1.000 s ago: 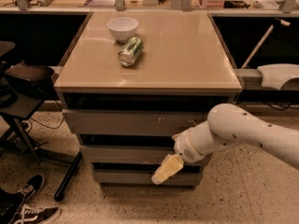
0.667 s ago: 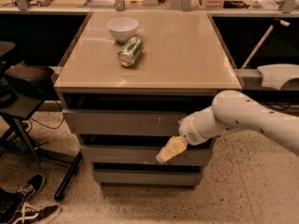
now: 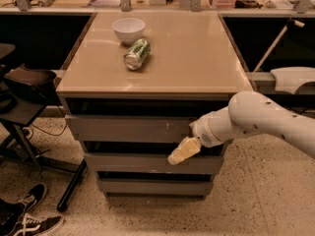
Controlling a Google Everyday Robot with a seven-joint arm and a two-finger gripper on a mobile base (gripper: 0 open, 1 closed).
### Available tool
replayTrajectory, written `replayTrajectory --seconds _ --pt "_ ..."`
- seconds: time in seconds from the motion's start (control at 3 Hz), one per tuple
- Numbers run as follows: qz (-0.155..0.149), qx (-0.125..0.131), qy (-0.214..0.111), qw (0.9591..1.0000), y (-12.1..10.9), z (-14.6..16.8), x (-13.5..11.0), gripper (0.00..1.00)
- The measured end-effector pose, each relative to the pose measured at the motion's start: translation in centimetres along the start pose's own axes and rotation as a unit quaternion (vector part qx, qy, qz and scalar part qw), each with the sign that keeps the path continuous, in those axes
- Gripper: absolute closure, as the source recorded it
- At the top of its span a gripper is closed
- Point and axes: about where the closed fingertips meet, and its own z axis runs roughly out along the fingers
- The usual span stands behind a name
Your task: Open top drawer
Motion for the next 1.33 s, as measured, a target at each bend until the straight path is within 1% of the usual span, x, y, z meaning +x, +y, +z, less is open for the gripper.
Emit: replayTrajectory --seconds 0.33,0.67,1.0,1.33 --pt "0.0 0.002 0.0 1.0 0.0 -0.2 0.0 0.0" --pt "-0.015 0.039 0.003 0.9991 -0.1 -4.4 -3.3 0.0" --pt "-0.033 0.081 0.012 0.9961 -0.1 -11.3 -8.7 0.0" --pt "-0.035 0.103 0.022 0.9938 -0.5 -14.5 -11.2 0.0"
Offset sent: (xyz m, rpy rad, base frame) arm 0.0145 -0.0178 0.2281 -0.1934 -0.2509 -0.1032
